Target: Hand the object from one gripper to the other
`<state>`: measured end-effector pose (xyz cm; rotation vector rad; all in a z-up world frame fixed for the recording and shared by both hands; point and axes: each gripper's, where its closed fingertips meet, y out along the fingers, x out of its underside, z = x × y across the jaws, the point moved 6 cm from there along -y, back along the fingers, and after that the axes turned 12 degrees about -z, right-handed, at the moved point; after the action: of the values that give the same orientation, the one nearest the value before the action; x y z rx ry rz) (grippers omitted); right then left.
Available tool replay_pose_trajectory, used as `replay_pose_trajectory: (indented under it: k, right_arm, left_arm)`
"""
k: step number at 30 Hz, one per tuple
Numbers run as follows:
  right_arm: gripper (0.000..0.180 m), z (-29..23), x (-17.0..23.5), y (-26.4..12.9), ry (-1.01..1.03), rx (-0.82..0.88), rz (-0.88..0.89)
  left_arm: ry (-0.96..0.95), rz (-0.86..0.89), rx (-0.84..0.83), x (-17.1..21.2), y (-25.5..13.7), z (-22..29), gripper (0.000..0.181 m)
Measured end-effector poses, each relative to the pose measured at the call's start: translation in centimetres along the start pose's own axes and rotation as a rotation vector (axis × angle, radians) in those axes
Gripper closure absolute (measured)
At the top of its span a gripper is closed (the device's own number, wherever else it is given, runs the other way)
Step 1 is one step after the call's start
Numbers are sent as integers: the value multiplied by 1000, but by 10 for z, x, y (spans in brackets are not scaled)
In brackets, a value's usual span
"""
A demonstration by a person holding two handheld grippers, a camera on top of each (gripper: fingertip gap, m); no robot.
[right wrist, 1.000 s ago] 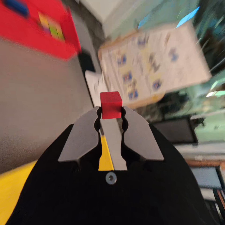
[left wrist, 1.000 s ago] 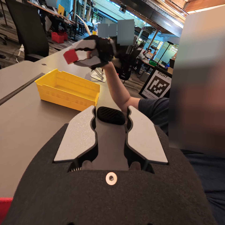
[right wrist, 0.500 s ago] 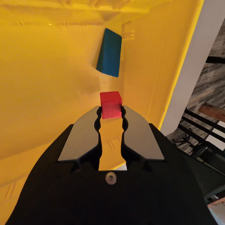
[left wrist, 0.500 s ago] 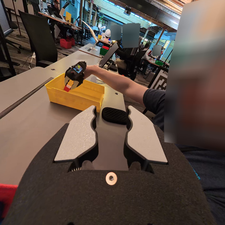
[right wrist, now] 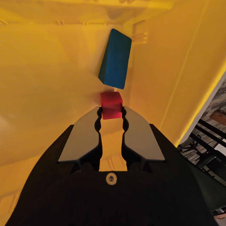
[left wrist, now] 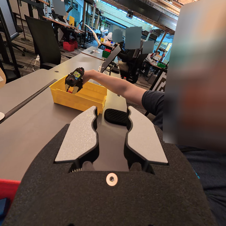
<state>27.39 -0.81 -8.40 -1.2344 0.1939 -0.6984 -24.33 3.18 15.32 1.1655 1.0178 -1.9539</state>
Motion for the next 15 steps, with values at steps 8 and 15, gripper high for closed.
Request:
replay_pose_trajectory:
  k: [8,15]
  right_arm:
    - [146,3,-3,4,-9,-13,-3]
    - [146,7,-5,4,-17,-21,15]
  left_arm:
    - [-1,-2,0,0,0,-2,136]
    - [-3,-5,7,1,0,-3,137]
